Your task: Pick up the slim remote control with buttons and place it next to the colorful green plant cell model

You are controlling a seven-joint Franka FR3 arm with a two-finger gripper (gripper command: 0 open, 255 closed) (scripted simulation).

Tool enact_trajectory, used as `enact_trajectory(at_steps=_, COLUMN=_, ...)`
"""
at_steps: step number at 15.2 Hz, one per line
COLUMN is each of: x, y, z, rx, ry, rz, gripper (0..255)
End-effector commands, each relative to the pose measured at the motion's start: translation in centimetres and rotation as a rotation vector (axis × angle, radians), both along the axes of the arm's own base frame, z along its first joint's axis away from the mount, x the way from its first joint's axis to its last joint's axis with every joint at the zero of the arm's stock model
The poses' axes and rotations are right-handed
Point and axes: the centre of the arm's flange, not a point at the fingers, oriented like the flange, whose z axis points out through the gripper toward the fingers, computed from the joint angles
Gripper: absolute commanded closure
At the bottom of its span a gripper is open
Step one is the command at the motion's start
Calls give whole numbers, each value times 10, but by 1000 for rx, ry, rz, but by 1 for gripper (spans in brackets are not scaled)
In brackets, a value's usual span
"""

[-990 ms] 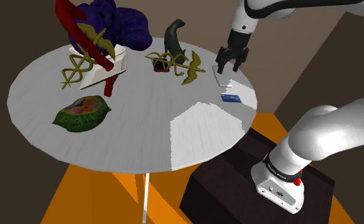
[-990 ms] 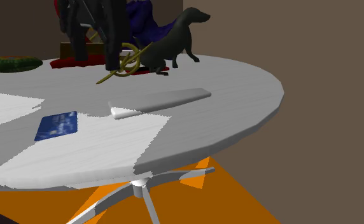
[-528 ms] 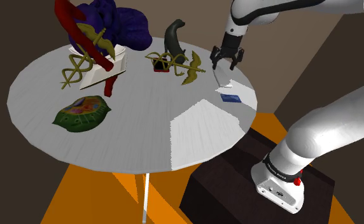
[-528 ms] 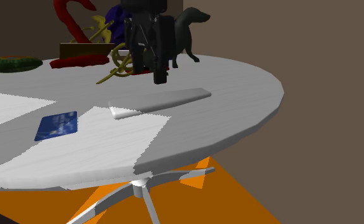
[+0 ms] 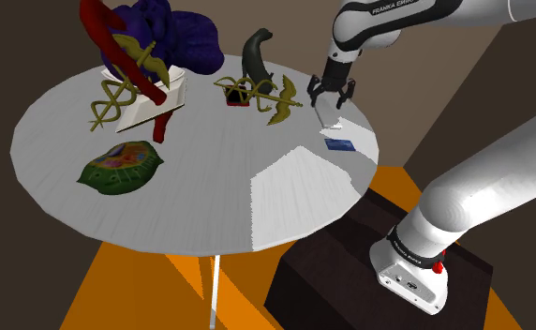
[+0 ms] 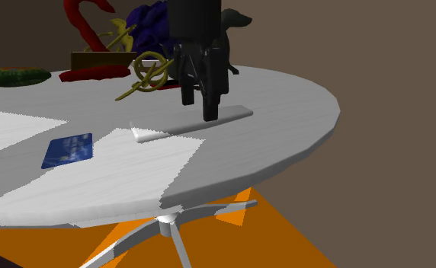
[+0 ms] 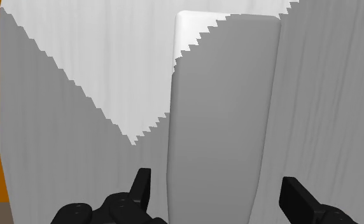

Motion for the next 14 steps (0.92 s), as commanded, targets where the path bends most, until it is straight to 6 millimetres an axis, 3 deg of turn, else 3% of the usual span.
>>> enact_trajectory(at_steps=1, x=-1, y=0, z=-10, rx=0, ry=0, rz=-1, gripper=0)
enact_trajectory(at_steps=9, x=-1, y=0, z=-14, rx=0, ry=0, rz=-1, gripper=0)
enact_trajectory(at_steps=10, x=-1, y=0, z=-14, rx=0, ry=0, rz=-1, gripper=255)
enact_trajectory(at_steps=14, x=-1, y=0, z=-14, rx=0, ry=0, rz=-1, gripper=255)
